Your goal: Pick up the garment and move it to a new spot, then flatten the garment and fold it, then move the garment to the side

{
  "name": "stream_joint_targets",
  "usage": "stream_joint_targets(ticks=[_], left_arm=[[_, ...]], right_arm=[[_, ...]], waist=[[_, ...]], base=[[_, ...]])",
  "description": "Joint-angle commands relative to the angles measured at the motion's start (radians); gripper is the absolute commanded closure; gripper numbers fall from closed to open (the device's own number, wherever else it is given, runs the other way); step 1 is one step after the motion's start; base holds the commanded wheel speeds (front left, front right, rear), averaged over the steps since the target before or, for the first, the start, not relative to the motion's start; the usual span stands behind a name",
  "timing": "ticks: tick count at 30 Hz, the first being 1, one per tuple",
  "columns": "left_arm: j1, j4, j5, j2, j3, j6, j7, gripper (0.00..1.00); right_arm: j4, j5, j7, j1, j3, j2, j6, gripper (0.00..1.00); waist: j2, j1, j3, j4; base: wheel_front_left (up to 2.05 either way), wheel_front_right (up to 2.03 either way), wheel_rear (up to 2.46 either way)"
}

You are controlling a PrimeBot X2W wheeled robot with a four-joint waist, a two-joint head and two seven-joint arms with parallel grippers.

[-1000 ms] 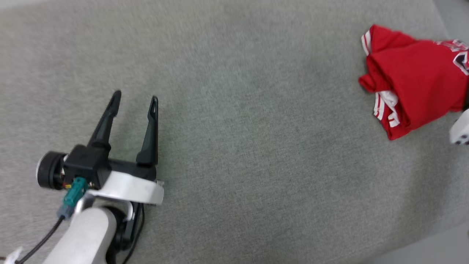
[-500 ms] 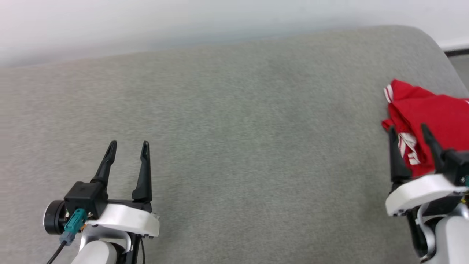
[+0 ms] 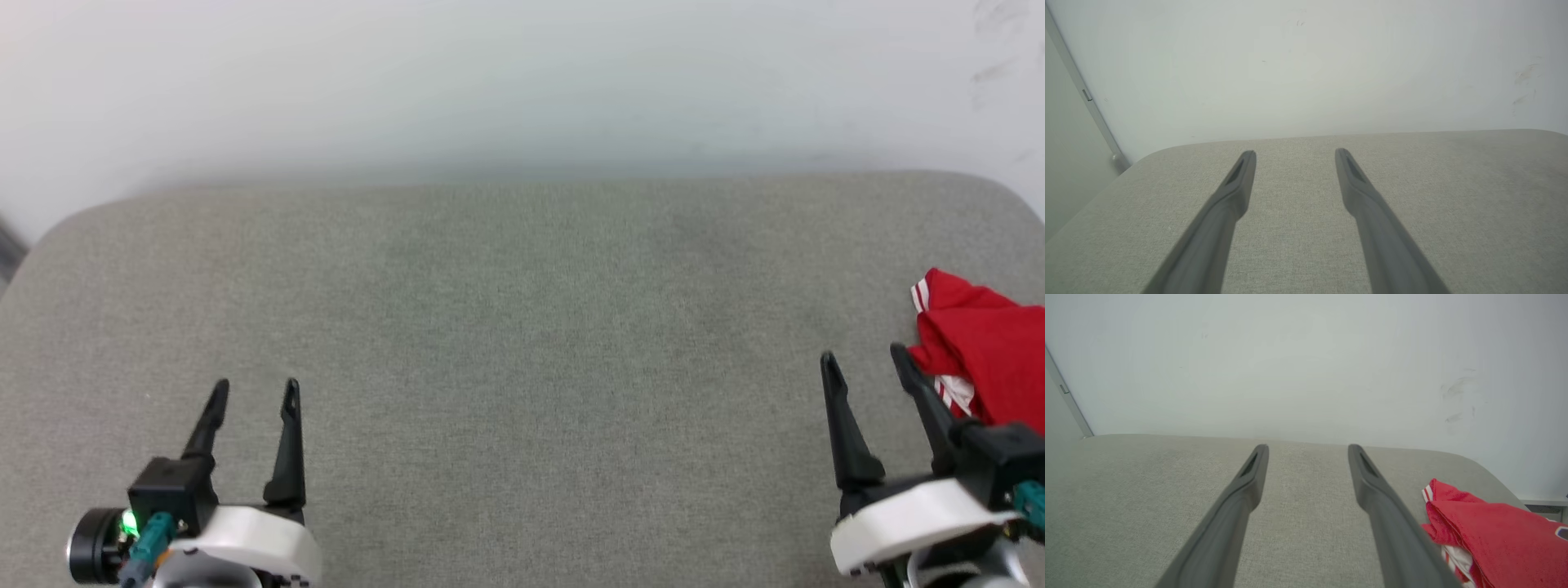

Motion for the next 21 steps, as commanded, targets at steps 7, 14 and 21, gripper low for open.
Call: stream_joint_targets(ticks=[7,14,21], left_arm=[[0.050,0.003,0.003,-0.008,-0.029,-0.004,0.002,0.00],[0.053,0.029,-0.005,-0.014,-0.031,-0.021,-0.002,0.00],[0.040,0.045,-0.006,-0.018,-0.023,-0.026,-0.004,0.00]], right_arm=[[-0.055,0.007,0.042,0.108,-0.019,0.009,-0.001,0.00],[-0.068,-0.009,0.052,0.112,-0.017,0.010,-0.001,0.00],[-0.059,-0.010,0.045,0.100,-0.012,0.011,-0.001,0.00]], waist=[[0.0000,0.0002,-0.052,-0.008],[0.0000,0.0002,-0.059,-0.008],[0.0000,0.0002,-0.059,-0.012]], base=[[0.00,0.00,0.00],[0.00,0.00,0.00],[0.00,0.00,0.00]])
